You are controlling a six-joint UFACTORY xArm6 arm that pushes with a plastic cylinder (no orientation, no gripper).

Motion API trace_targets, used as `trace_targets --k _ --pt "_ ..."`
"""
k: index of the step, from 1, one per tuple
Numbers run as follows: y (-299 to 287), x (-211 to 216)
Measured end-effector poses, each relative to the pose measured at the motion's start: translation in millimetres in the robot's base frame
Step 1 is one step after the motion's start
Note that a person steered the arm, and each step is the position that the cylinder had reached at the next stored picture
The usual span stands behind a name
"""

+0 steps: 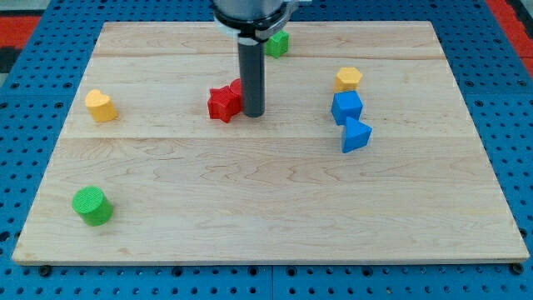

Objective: Separate the red blocks from each other

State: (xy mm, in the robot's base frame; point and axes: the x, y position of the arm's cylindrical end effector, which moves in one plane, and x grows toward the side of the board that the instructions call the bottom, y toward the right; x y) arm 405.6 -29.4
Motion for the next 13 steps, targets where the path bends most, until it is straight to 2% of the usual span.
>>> trace_targets --k 2,6,8,9,10,11,12,13 --pt "-65 -3" --pt "7 -43" --pt "9 -43" --pt "9 -35" --pt "6 26" --pt "-88 39" --pt "-162 16" --pt "-158 -17"
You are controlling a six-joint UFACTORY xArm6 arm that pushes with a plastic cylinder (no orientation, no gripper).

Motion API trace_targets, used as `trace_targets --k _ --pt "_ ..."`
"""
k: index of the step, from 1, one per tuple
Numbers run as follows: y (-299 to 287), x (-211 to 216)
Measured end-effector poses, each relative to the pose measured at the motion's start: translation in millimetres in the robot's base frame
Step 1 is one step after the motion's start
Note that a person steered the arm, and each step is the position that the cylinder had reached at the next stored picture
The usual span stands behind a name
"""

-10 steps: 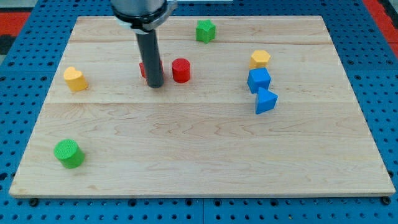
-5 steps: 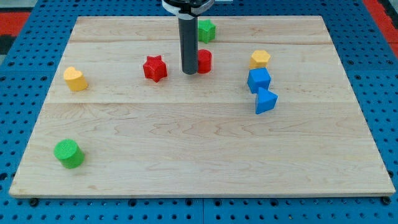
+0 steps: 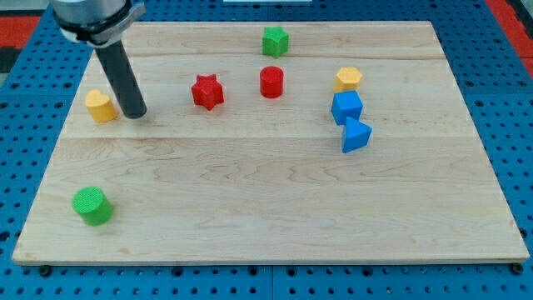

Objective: Separate the red blocks from each other

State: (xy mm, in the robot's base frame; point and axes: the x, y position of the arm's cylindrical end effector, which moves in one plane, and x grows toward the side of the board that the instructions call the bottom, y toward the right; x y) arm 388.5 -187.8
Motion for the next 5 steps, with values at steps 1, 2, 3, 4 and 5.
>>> trace_targets --k 1,2,3,4,5 --pt "29 -38" --pt "66 -52" --pt "77 -41" --pt "82 -20" --pt "92 3"
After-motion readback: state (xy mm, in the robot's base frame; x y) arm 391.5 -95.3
